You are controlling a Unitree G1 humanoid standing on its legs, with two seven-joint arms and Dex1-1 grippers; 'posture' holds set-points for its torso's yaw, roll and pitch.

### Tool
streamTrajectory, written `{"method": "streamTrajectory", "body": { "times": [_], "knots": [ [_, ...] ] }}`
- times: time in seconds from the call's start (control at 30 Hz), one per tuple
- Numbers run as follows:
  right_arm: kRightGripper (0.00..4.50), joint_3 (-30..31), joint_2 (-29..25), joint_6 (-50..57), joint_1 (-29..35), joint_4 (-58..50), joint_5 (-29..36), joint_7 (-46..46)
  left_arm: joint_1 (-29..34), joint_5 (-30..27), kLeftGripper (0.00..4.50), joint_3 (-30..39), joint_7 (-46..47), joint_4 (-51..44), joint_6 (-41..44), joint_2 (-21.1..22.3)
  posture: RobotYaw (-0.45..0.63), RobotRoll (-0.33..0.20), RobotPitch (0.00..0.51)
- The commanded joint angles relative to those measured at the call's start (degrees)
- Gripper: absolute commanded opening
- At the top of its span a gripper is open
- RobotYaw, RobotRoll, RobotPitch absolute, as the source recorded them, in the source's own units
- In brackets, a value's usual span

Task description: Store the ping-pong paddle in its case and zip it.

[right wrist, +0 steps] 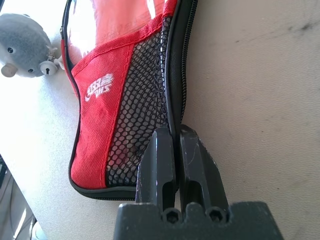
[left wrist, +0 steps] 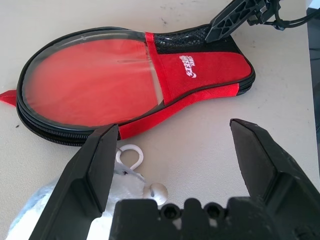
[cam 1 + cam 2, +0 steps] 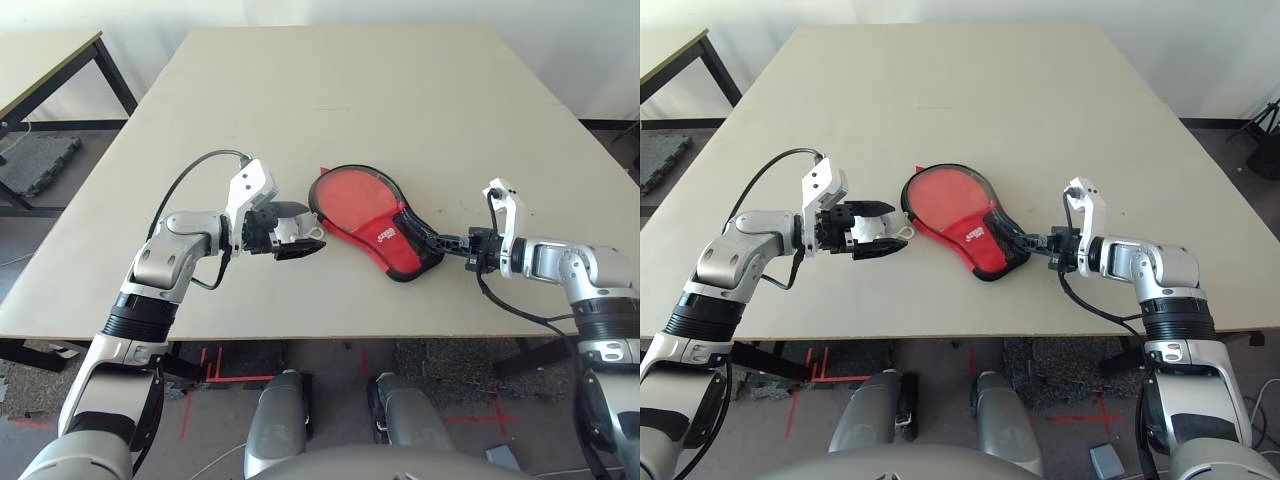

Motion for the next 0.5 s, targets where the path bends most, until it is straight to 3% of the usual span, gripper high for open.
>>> {"method": "streamTrajectory", "body": {
  "times": [0.03, 0.5],
  "knots": [
    [0.01, 0.06, 0.76, 1.03, 0.17, 1.16, 0.11, -0.22, 0.12, 0.05, 4.5, 0.09, -0.02, 0.98, -0.39, 0.3, 0.11, 0.0, 0.091],
    [0.01, -4.98, -3.97, 10.16, 5.09, -11.86, 6.18, -0.12, -0.94, 0.62, 4.5, -0.55, -1.04, 3.26, -1.86, 0.66, 0.09, 0.0, 0.095]
  ]
}}
